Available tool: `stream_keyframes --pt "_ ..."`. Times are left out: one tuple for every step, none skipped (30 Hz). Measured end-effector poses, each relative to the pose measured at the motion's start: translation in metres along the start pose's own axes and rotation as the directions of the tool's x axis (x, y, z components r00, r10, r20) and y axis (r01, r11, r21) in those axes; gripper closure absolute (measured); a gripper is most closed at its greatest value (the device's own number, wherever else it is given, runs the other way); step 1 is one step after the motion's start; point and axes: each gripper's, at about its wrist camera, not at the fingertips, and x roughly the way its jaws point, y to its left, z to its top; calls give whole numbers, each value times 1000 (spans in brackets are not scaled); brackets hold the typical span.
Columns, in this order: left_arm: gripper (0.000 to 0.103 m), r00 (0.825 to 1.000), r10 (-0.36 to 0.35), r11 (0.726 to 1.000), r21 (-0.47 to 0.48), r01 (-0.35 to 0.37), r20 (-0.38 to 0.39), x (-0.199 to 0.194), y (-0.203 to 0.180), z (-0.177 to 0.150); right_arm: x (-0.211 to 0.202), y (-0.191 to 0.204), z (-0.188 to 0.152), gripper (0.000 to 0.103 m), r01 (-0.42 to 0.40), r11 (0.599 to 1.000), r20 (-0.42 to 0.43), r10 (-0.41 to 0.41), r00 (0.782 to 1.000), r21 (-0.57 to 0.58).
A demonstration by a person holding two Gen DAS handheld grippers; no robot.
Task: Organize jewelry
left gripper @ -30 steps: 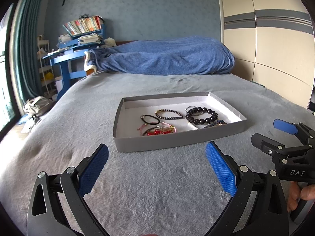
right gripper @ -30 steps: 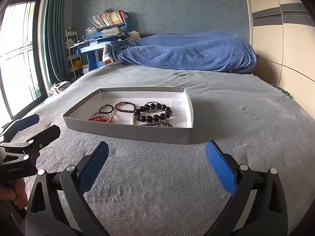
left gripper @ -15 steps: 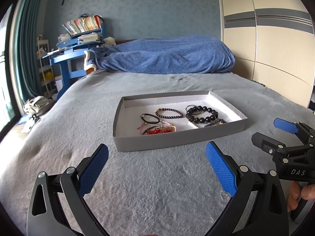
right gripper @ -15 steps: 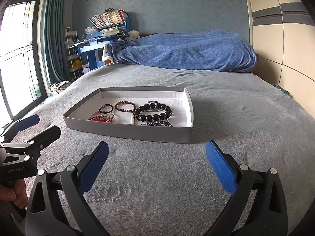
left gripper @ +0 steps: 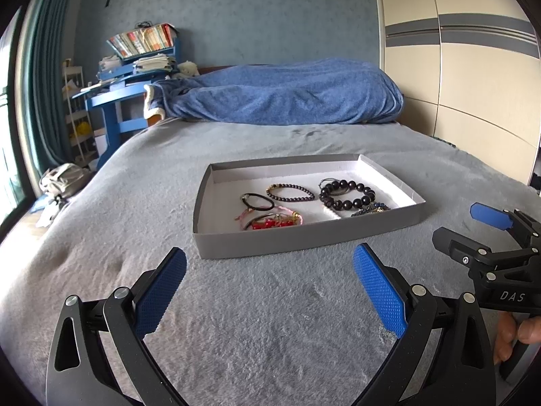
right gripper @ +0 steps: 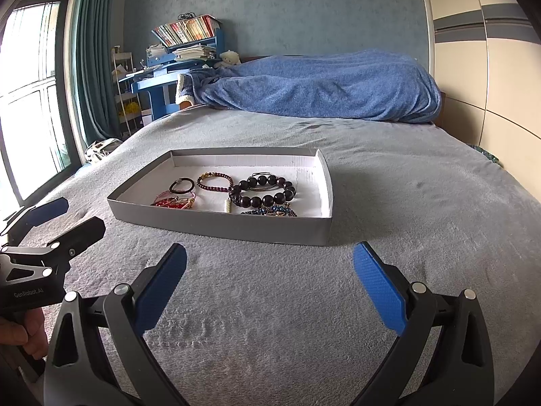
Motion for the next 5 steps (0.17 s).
stream_keyframes --pt "5 1000 0 1000 0 0 1 0 0 1 0 0 0 6 0 1000 0 0 1000 0" --pt "5 1000 0 1000 0 0 0 0 0 0 0 0 0 6 0 1000 0 0 1000 0" --pt "5 1000 0 1000 0 0 0 0 0 1 0 0 0 6 0 1000 0 0 1000 0" --pt "5 1000 -1 1000 -1 1 0 0 0 1 0 0 0 6 0 1000 0 0 1000 0" --pt "5 1000 -1 1000 -1 1 0 0 0 1 0 0 0 6 0 1000 0 0 1000 0"
